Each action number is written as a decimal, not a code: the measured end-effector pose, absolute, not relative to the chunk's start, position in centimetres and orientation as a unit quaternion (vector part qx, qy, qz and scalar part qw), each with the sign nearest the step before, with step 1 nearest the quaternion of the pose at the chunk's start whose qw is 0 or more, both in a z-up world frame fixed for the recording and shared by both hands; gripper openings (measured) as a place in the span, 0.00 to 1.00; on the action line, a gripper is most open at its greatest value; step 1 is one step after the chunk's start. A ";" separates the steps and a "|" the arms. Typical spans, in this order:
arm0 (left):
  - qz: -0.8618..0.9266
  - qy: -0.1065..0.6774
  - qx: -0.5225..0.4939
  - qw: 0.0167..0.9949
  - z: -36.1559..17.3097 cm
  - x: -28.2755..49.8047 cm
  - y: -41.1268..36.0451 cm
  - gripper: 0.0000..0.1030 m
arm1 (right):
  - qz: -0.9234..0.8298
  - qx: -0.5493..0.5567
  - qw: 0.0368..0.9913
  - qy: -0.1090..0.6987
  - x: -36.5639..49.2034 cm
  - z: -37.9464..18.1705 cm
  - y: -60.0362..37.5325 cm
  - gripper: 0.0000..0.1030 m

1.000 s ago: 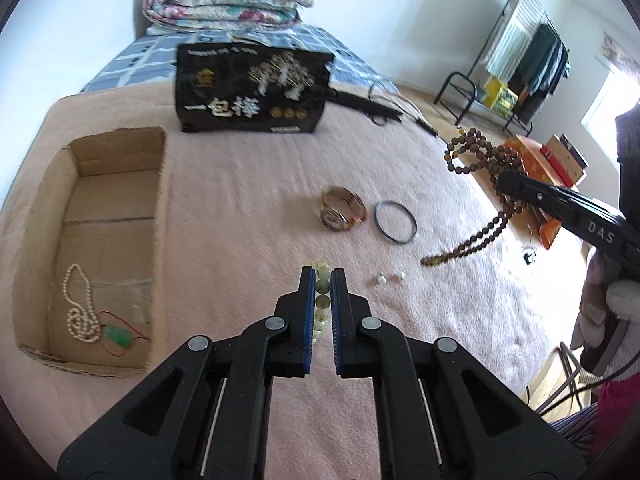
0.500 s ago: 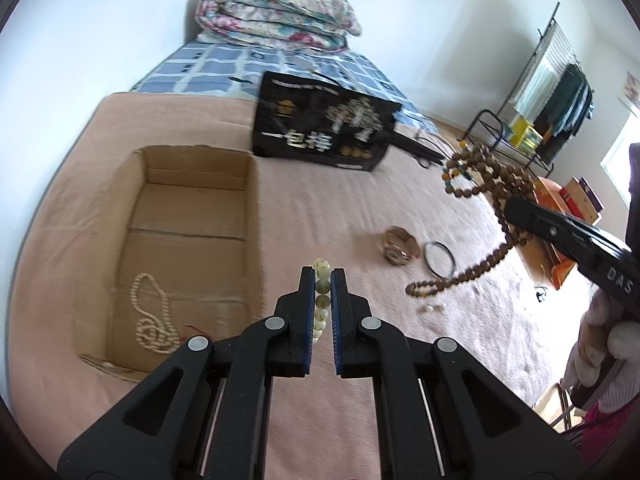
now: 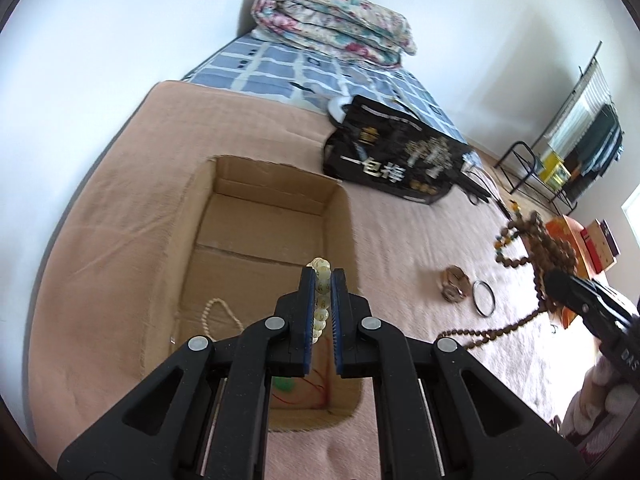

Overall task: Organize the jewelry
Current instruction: 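Carry the jade bracelet with the left tool while the right tool carries the prayer beads, then open the right tool to drop the prayer beads in the box while the left tool releases the bracelet there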

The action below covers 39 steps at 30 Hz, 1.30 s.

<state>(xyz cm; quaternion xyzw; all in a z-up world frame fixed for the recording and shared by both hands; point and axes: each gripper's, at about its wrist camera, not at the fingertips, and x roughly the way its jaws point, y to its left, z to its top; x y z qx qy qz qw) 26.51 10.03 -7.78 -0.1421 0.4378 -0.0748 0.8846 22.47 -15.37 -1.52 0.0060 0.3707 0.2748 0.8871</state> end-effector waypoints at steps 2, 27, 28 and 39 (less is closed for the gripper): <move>-0.068 0.439 -0.144 0.884 -8.0 27.0 10.9 0.05 | 0.278 0.007 0.886 0.370 22.5 -1.5 -14.9 0.10; -0.026 0.471 -0.151 0.869 -10.8 27.0 15.7 0.05 | 0.309 0.002 0.859 0.408 25.8 -6.8 -5.4 0.30; -0.025 0.470 -0.152 0.869 -10.7 27.1 15.8 0.06 | 0.308 0.001 0.859 0.409 25.8 -6.8 -5.4 0.31; -0.024 0.460 -0.149 0.875 -9.8 26.7 15.5 0.09 | 0.293 -0.011 0.866 0.405 25.0 -6.3 -6.0 0.44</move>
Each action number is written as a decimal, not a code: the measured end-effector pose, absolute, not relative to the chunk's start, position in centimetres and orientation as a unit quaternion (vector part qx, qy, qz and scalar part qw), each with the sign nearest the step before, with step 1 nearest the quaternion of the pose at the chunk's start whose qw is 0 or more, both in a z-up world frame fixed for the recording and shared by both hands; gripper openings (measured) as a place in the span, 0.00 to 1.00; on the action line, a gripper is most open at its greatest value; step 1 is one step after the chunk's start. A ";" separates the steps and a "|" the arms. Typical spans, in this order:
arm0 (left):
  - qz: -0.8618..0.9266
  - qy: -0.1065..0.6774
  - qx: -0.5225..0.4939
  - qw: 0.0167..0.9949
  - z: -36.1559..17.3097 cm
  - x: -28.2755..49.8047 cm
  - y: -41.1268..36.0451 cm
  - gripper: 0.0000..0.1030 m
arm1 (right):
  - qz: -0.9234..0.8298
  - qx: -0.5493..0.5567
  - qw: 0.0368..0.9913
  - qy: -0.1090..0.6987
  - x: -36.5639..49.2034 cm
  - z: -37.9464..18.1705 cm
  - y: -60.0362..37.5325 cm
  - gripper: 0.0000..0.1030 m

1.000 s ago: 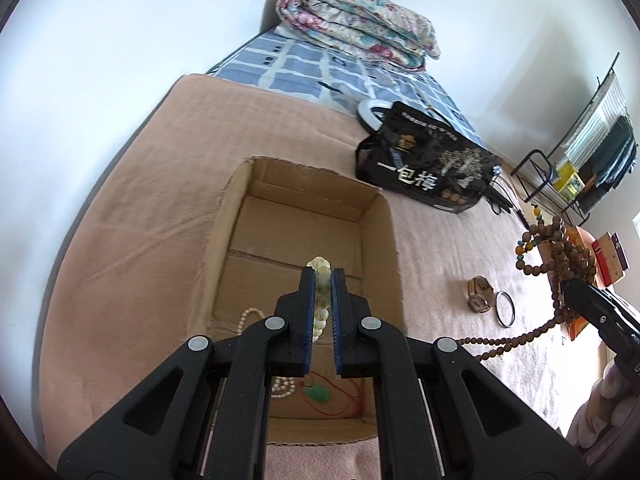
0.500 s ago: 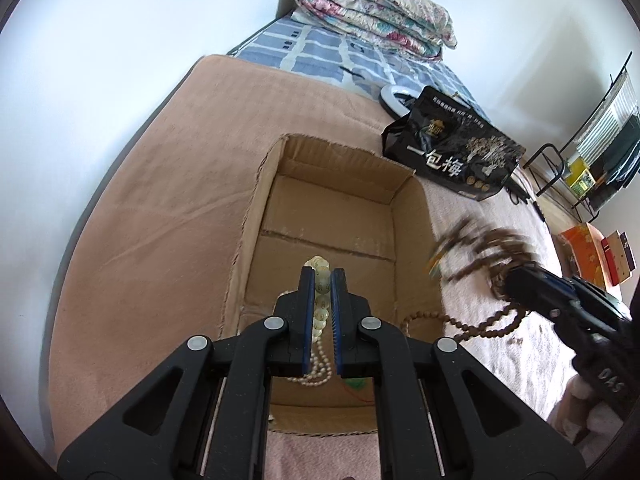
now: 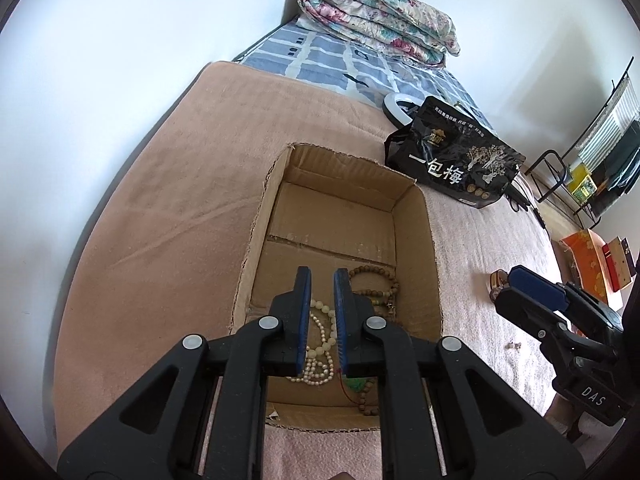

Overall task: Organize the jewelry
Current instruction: 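Open the right tool to drop the prayer beads in the box while the left tool releases the bracelet there, then move the left tool toward the brown watch while the right tool approaches the pearl earrings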

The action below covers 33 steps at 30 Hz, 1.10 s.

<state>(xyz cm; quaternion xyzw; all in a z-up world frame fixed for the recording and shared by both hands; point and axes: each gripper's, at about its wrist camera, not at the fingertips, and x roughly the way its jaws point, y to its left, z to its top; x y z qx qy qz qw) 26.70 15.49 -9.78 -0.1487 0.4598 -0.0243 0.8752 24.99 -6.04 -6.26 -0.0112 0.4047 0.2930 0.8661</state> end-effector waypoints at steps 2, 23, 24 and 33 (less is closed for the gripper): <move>-0.023 0.457 -0.147 0.877 -9.6 26.6 15.5 0.09 | 0.289 -0.012 0.868 0.404 24.8 -6.1 -6.4 0.45; -0.047 0.414 -0.112 0.902 -6.2 24.3 11.2 0.36 | 0.217 -0.018 0.905 0.365 22.2 -1.6 -13.1 0.89; -0.050 0.415 -0.109 0.902 -6.1 24.3 10.8 0.38 | 0.210 -0.015 0.908 0.362 22.1 -1.2 -13.7 0.94; -0.082 0.408 -0.094 0.904 -4.5 23.1 6.9 0.49 | 0.172 0.015 0.919 0.355 21.7 0.3 -18.7 1.00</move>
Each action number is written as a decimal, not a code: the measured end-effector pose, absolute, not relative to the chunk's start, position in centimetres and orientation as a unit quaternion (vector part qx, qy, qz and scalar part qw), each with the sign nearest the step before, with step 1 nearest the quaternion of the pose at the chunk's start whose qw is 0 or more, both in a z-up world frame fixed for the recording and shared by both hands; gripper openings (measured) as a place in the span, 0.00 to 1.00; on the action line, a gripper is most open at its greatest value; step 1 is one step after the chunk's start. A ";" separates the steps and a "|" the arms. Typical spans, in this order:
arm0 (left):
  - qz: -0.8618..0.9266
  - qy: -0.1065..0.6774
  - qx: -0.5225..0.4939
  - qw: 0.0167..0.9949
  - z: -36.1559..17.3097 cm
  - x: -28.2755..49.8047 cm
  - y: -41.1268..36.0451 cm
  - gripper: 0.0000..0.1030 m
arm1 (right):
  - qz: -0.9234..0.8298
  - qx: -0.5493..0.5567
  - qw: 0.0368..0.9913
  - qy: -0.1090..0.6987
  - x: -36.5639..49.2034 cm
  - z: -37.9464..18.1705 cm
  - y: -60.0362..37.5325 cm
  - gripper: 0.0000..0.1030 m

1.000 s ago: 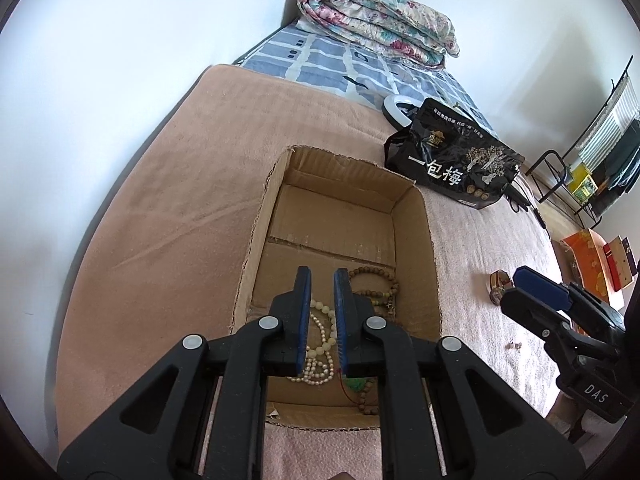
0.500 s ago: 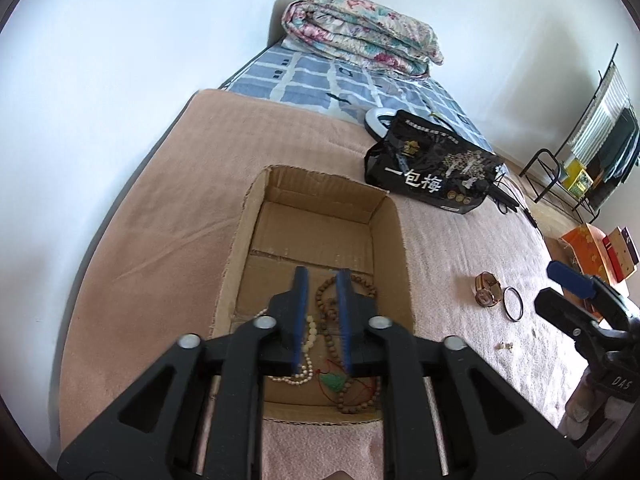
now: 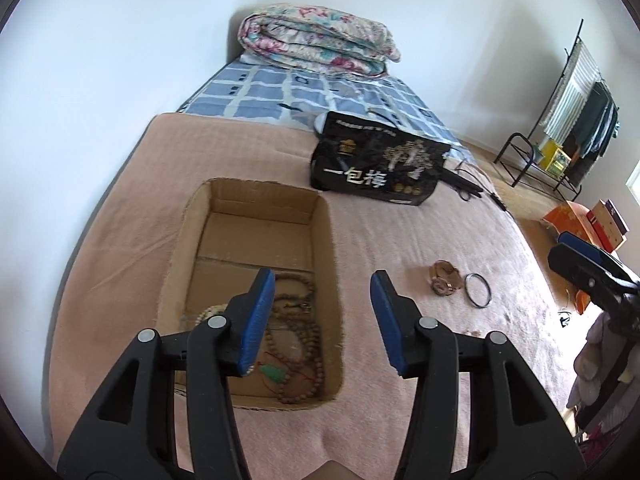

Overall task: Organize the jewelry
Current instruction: 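Move the left tool toward the brown watch while the right tool approaches the pearl earrings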

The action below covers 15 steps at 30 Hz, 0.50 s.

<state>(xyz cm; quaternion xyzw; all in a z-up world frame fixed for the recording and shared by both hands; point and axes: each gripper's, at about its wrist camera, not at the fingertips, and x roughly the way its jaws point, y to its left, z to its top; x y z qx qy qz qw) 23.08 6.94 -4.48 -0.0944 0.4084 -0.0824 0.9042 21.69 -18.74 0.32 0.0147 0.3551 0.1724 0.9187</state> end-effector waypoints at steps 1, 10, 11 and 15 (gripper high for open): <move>-0.086 0.409 -0.094 0.904 -4.5 23.0 6.5 0.49 | 0.167 0.015 0.920 0.354 21.6 0.4 -19.3 1.00; -0.111 0.422 -0.077 0.897 -5.6 23.1 2.6 0.49 | 0.122 0.035 0.920 0.371 21.4 -0.8 -25.2 1.00; -0.113 0.423 -0.076 0.896 -5.8 23.2 2.2 0.49 | 0.112 0.034 0.920 0.373 21.5 -1.2 -26.1 1.00; -0.124 0.431 -0.080 0.890 -6.6 23.8 0.4 0.49 | 0.088 0.039 0.916 0.390 22.3 -2.5 -28.9 1.00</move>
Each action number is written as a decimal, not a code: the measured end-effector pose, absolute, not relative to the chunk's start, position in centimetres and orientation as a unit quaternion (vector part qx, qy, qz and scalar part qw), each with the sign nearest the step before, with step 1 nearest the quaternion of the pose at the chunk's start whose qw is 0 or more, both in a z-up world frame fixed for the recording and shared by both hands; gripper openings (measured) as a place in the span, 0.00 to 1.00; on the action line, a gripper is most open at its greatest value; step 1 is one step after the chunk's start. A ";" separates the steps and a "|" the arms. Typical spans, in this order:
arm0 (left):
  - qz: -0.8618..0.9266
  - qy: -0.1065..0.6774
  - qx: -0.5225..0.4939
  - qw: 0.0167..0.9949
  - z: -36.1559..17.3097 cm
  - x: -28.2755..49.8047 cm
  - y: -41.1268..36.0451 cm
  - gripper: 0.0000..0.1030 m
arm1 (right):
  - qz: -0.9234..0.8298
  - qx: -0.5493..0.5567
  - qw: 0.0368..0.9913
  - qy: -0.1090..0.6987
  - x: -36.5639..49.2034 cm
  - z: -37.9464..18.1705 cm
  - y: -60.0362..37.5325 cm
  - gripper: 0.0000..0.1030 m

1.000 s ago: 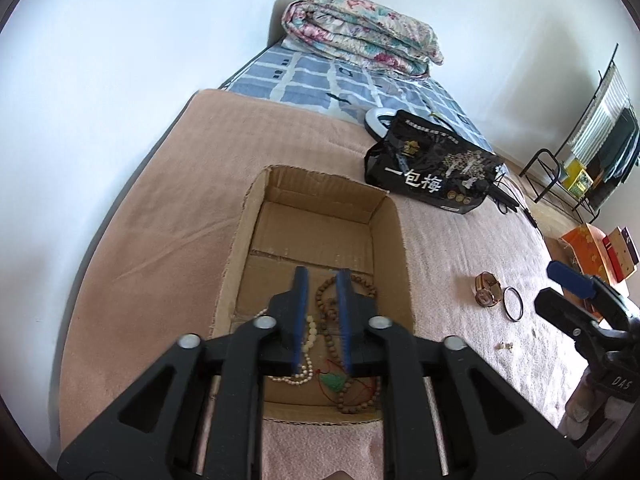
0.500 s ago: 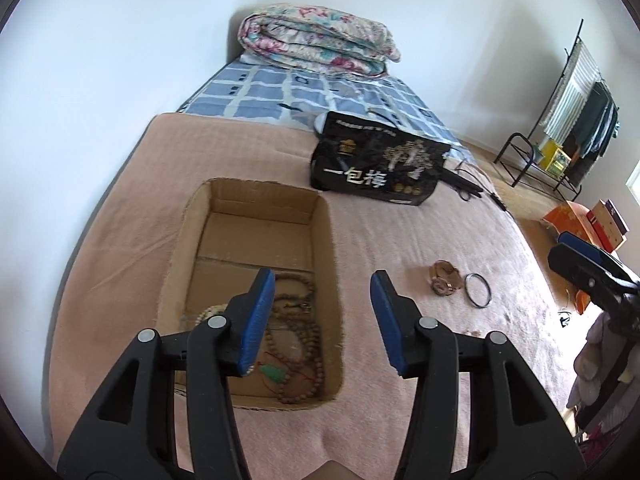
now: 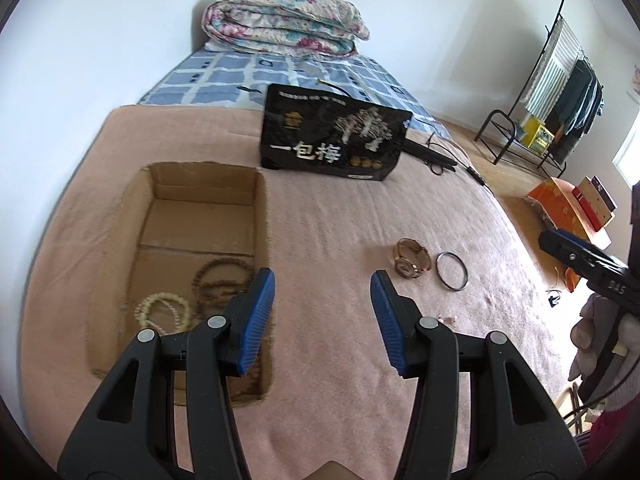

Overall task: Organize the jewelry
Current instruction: 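Move the left tool toward the brown watch while the right tool approaches the pearl earrings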

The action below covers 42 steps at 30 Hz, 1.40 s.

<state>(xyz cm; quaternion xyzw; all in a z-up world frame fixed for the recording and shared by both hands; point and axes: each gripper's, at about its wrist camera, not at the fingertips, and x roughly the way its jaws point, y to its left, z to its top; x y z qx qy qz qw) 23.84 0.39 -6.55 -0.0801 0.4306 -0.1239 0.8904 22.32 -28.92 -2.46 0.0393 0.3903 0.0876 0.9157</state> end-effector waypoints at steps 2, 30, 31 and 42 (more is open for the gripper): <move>-0.128 0.434 -0.079 0.888 -6.9 24.1 -0.4 0.49 | 0.086 0.053 0.910 0.402 22.8 -3.2 -30.3 1.00; -0.168 0.504 -0.066 0.844 -13.8 31.2 -11.1 0.49 | 0.177 0.028 0.846 0.502 21.1 -13.3 -32.2 0.57; -0.168 0.506 -0.070 0.843 -14.0 31.7 -11.4 0.49 | 0.185 0.016 0.844 0.503 21.0 -13.5 -31.8 0.53; -0.165 0.533 -0.089 0.825 -16.9 35.4 -13.6 0.46 | 0.225 -0.045 0.828 0.512 21.3 -15.4 -29.5 0.32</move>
